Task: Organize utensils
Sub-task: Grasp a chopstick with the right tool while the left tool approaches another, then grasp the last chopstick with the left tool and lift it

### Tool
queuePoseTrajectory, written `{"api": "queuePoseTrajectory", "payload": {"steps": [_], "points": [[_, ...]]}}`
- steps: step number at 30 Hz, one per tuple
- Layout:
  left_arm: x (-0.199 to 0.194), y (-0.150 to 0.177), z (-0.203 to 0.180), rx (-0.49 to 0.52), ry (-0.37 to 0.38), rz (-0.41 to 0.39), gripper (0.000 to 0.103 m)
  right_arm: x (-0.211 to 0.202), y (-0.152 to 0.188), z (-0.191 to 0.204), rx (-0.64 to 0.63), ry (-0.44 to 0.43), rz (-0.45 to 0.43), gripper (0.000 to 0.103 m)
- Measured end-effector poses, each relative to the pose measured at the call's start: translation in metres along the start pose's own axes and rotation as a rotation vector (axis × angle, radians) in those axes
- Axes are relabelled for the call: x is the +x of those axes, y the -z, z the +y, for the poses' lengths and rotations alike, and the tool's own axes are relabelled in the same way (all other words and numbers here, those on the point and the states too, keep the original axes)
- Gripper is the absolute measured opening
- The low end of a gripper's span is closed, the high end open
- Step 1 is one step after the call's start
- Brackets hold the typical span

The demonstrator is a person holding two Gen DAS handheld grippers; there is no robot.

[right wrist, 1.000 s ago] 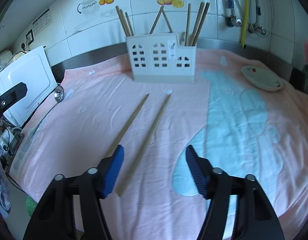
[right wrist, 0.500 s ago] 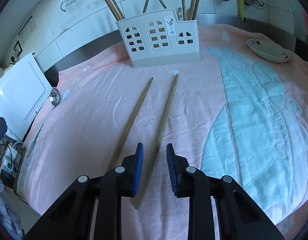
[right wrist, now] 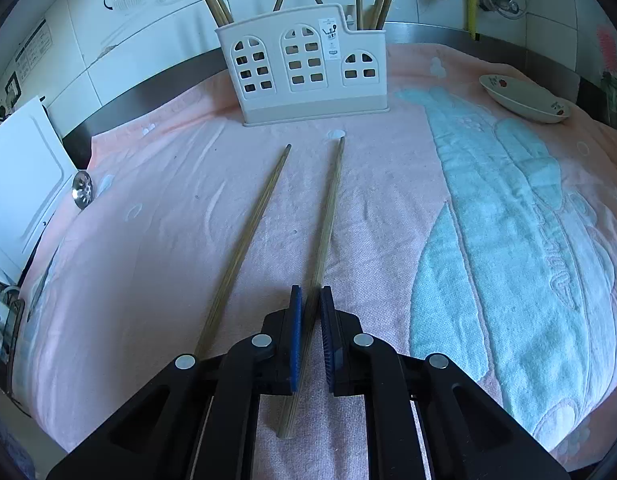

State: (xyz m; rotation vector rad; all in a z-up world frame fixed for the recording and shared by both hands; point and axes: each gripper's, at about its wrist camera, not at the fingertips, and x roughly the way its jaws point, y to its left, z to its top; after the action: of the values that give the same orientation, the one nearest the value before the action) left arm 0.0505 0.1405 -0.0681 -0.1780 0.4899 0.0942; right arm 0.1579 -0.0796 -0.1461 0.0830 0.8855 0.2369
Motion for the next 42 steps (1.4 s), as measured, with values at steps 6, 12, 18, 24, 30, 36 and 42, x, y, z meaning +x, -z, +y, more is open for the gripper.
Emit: {"api": "queuePoseTrajectory", "payload": {"steps": [6, 12, 18, 24, 30, 36, 42], "points": [[0.003, 0.003, -0.008, 0.006, 0.011, 0.018, 0.089, -0.005, 0.004, -0.002, -0.022, 0.027, -0.031, 0.006], [0.009, 0.01, -0.023, 0.002, 0.057, 0.048, 0.089, -0.024, 0.004, -0.011, -0.044, 0.024, -0.077, 0.006], [0.023, 0.023, -0.049, 0.031, 0.112, 0.11, 0.081, -0.049, 0.004, -0.022, -0.068, -0.015, -0.14, 0.006], [0.044, 0.035, -0.076, 0.043, 0.177, 0.186, 0.068, -0.075, 0.0, -0.034, -0.097, -0.058, -0.227, 0.006], [0.069, 0.046, -0.088, 0.016, 0.216, 0.27, 0.052, -0.09, -0.011, -0.046, -0.099, -0.095, -0.304, 0.006], [0.088, 0.05, -0.099, 0.016, 0.228, 0.319, 0.035, -0.09, -0.025, -0.057, -0.094, -0.119, -0.33, 0.006], [0.102, 0.052, -0.108, 0.041, 0.213, 0.352, 0.027, -0.089, -0.038, -0.061, -0.094, -0.138, -0.35, 0.006]]}}
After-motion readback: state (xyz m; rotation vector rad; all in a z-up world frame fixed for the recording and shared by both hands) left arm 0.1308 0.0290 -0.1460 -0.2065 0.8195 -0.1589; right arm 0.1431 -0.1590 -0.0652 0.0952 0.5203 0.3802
